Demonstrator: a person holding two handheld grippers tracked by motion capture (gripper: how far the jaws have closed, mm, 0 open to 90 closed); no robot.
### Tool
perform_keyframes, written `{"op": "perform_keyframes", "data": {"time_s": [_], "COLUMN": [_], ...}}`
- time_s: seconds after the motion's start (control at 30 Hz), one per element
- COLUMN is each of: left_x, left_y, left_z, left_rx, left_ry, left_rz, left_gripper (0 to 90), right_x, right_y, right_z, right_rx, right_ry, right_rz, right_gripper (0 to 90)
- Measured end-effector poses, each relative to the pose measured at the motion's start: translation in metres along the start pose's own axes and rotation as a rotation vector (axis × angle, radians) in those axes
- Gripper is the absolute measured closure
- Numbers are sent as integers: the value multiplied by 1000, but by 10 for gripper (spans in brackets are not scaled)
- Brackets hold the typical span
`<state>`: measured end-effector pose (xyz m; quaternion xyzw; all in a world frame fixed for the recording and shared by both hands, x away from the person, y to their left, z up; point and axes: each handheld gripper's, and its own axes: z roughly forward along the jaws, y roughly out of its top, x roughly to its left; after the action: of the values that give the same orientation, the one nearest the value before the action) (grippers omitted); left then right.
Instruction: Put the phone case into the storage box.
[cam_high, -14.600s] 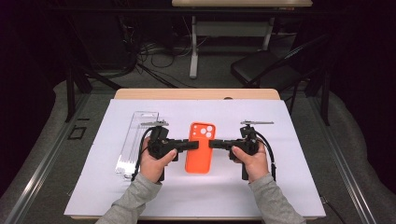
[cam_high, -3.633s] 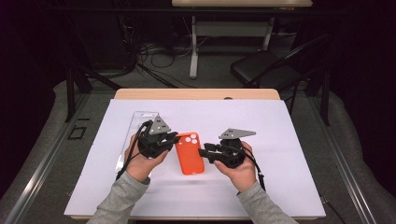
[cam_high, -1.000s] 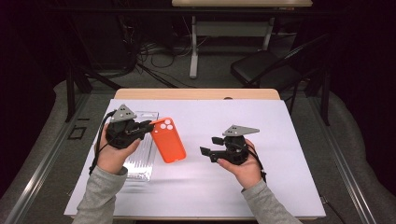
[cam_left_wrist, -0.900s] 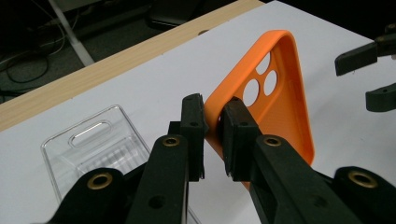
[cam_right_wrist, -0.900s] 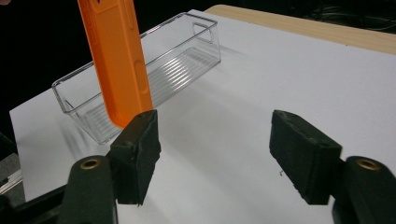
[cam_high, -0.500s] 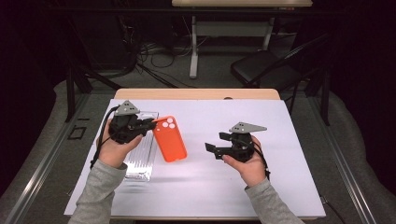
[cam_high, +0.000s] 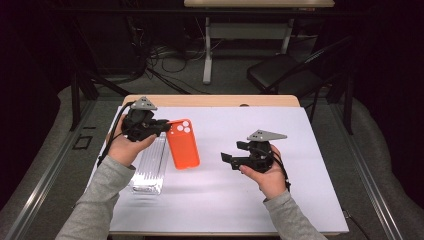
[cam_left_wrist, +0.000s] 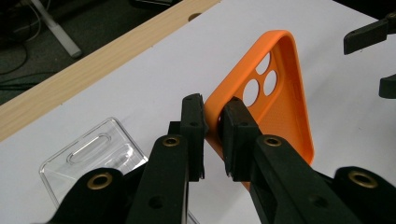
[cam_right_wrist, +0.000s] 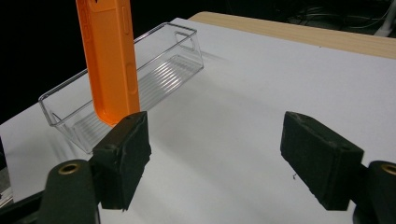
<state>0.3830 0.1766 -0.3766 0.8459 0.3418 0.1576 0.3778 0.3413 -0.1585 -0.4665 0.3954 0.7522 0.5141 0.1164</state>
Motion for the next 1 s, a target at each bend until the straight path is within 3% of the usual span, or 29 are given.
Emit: {"op": "perform_keyframes", "data": {"time_s": [0.33,0.63,0.87,1.0], "left_x": [6,21,34,37], "left_y": [14,22,26,30], "left_z": [5,5,2,-1], "left_rx": [57,47,55,70], "left_ry": [21,26,18,42], "left_rz": [23,20,40,73], "left_gripper": [806,806,805,804], "right_x": [-2,-4,-6,-6], "right_y": [0,-1,-1,-1], "right_z": [-1,0,0,0], "right_rx": [4,14,6,15], "right_ry": [-6,-8,-11,-12], "right_rz": [6,12,10,12], "right_gripper": [239,239,239,239]}}
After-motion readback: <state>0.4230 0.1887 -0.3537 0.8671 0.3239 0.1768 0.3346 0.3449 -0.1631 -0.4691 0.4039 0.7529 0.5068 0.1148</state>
